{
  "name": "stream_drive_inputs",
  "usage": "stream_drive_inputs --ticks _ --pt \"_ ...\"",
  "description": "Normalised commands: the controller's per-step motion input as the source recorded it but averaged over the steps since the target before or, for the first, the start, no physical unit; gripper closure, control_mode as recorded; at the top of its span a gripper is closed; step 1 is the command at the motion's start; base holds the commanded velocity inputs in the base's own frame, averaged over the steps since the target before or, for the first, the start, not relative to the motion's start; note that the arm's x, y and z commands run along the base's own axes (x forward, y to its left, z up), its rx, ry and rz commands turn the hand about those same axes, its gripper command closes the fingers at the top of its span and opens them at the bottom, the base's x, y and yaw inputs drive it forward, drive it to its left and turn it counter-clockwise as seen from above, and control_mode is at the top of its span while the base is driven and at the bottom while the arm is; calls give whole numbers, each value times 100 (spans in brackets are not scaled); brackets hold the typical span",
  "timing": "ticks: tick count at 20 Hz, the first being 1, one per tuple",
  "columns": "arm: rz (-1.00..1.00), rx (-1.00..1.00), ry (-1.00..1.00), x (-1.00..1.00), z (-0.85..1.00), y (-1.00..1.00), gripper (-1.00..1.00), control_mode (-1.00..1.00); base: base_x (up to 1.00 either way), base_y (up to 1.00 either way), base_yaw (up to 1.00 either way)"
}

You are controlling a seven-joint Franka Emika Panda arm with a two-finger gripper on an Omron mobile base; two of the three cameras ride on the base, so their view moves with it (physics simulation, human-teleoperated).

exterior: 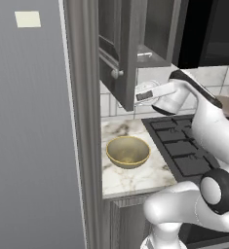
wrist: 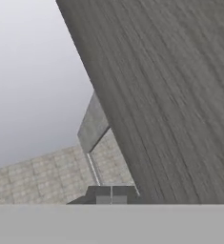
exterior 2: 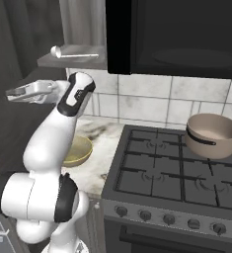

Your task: Open the cabinet and move the ladle to the pot. Then close the cabinet.

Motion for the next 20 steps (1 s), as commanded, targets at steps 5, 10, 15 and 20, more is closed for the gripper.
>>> stream_drive_inputs --ticks 5,10,15,20 --pt "-32 0 -9 -1 11 -38 100 -100 0 0 0" --pt "-37 0 -5 0 14 -68 100 -100 0 0 0" --pt "-36 0 -7 -3 24 -71 100 -100 0 0 0" --pt "-32 0 -21 1 24 -19 100 -100 0 0 0"
